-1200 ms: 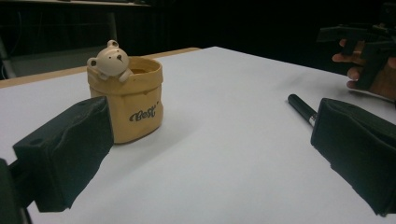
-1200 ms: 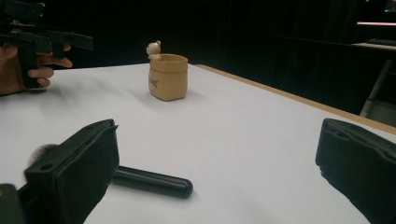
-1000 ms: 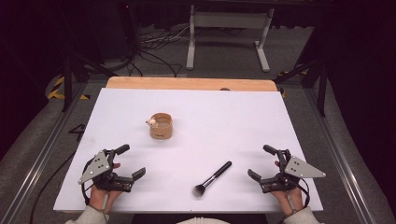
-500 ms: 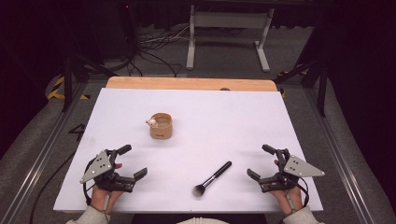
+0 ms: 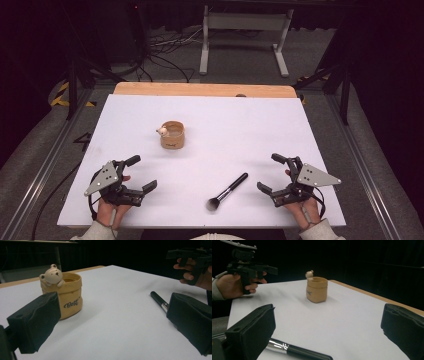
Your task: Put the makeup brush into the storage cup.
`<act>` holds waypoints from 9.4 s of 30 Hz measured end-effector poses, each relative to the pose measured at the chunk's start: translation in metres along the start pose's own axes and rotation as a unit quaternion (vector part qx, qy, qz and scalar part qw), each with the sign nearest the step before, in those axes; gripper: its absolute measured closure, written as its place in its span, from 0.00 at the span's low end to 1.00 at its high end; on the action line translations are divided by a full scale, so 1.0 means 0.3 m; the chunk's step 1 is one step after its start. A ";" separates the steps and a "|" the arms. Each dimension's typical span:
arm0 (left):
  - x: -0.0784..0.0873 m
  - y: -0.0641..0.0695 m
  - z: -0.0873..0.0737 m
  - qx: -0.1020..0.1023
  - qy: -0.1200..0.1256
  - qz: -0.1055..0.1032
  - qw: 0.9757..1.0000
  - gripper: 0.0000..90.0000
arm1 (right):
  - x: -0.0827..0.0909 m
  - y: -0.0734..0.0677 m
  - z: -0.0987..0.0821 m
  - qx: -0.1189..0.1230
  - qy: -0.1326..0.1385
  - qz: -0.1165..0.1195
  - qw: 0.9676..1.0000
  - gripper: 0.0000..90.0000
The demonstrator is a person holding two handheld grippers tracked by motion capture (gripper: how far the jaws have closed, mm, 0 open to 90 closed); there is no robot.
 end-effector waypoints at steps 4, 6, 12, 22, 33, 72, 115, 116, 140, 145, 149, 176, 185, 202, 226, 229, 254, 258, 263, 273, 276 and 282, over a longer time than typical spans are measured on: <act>0.004 -0.004 0.001 -0.002 0.001 0.002 1.000 0.00 | -0.018 -0.002 0.048 -0.009 0.011 0.008 1.000 0.00; 0.004 -0.004 0.000 0.003 0.002 0.001 1.000 0.00 | -0.029 -0.005 0.068 -0.005 0.008 0.014 1.000 0.00; 0.001 -0.003 0.001 0.001 -0.002 0.000 1.000 0.00 | -0.079 -0.016 0.109 0.006 -0.014 0.036 0.999 0.00; 0.004 0.000 0.004 -0.001 -0.003 -0.003 1.000 0.00 | -0.138 0.006 0.186 0.058 -0.110 0.056 0.991 0.02; 0.005 -0.002 0.003 0.001 -0.005 0.000 1.000 0.00 | -0.220 -0.020 0.264 0.158 -0.252 0.103 0.949 0.03; -0.004 -0.001 -0.001 0.000 -0.011 -0.009 1.000 0.00 | -0.450 -0.051 0.293 0.275 -0.501 0.177 0.801 0.06; -0.002 -0.005 -0.002 0.004 -0.011 -0.012 1.000 0.00 | -0.496 -0.067 0.092 0.271 -0.548 0.220 0.760 0.13; -0.002 -0.005 -0.002 0.005 -0.011 -0.011 1.000 0.00 | -0.495 -0.067 0.088 0.269 -0.549 0.221 0.760 0.14; -0.002 -0.010 -0.005 0.012 -0.011 -0.014 1.000 0.00 | -0.495 -0.084 0.050 0.292 -0.561 0.248 0.734 0.39; -0.001 -0.012 -0.004 0.011 -0.010 -0.014 1.000 0.00 | -0.498 -0.085 0.051 0.295 -0.561 0.256 0.730 0.48; 0.000 -0.012 -0.005 0.014 -0.010 -0.014 1.000 0.00 | -0.498 -0.086 0.045 0.301 -0.564 0.263 0.723 0.54; 0.004 -0.014 -0.006 0.019 -0.009 -0.014 1.000 0.00 | -0.495 -0.103 0.048 0.342 -0.555 0.292 0.700 0.82; 0.002 -0.014 -0.006 0.017 -0.010 -0.013 1.000 0.00 | -0.482 -0.112 0.054 0.330 -0.563 0.297 0.697 0.83; 0.002 -0.013 -0.007 0.021 -0.010 -0.011 1.000 0.00 | -0.448 -0.116 0.175 0.318 -0.511 0.264 0.754 0.83; 0.001 -0.013 -0.007 0.021 -0.010 -0.010 1.000 0.00 | -0.330 -0.076 0.245 0.196 -0.308 0.211 0.907 0.83; 0.002 -0.013 -0.007 0.021 -0.010 -0.010 1.000 0.00 | -0.314 -0.076 0.242 0.176 -0.276 0.202 0.923 0.83; -0.003 -0.003 0.006 0.006 -0.022 -0.023 0.999 0.00 | -0.291 -0.121 0.112 0.057 -0.109 0.147 0.981 0.83; -0.018 0.011 0.022 0.004 -0.016 -0.050 0.999 0.00 | -0.287 -0.133 0.086 0.036 -0.073 0.145 0.986 0.83; -0.024 0.015 0.036 0.001 -0.010 -0.063 0.998 0.00 | -0.287 -0.139 0.074 0.029 -0.059 0.142 0.988 0.83; -0.074 0.027 0.095 -0.001 -0.006 -0.114 0.993 0.00 | -0.292 -0.152 0.060 0.031 -0.043 0.144 0.988 0.83; -0.099 0.037 0.124 -0.012 -0.011 -0.126 0.992 0.00 | -0.294 -0.154 0.056 0.032 -0.044 0.144 0.988 0.83; -0.158 0.054 0.171 -0.019 -0.006 -0.146 0.989 0.00 | -0.294 -0.155 0.054 0.037 -0.045 0.144 0.988 0.83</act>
Point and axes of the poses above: each handheld gripper's, and its own axes: x roughly backward along the jaws, z roughly out of its top, y roughly to its right, the point moved 1 cm from there along -x, roughly forward along the jaws, and after that the axes turned 8 degrees about -z, right-handed, at the moved point
